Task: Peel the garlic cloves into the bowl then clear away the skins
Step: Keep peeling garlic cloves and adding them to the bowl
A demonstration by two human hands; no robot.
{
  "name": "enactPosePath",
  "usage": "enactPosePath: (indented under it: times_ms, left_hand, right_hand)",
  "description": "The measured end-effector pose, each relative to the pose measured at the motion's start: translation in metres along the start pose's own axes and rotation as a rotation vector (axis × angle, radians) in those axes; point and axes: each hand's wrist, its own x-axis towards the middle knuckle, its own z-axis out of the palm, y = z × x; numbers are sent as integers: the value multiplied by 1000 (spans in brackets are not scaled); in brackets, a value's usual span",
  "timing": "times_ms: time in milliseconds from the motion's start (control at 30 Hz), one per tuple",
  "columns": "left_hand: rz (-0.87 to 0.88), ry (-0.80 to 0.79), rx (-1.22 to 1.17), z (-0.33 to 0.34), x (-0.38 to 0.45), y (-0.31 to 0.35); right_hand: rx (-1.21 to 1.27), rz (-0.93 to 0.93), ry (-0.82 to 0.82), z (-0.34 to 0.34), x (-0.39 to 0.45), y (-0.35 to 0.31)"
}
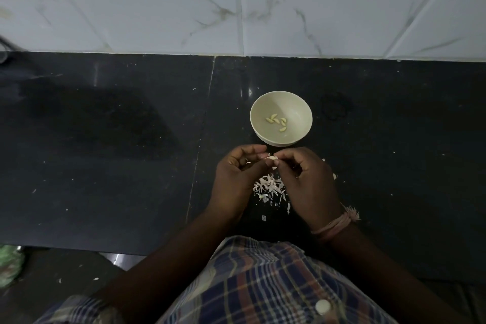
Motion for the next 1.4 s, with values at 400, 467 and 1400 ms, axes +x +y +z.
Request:
enactPosePath:
  times_ms: [400,467,1400]
  left_hand:
    - [-45,37,-215,2,-4,-3]
    - [-58,37,-215,2,-3,-4]
    - [-215,-50,-342,7,-2,4]
  right_hand:
    - [-36,25,49,8,-3,-6]
    - [-62,10,34,7,-2,-6]
    - [-6,134,-34,10,6,-2]
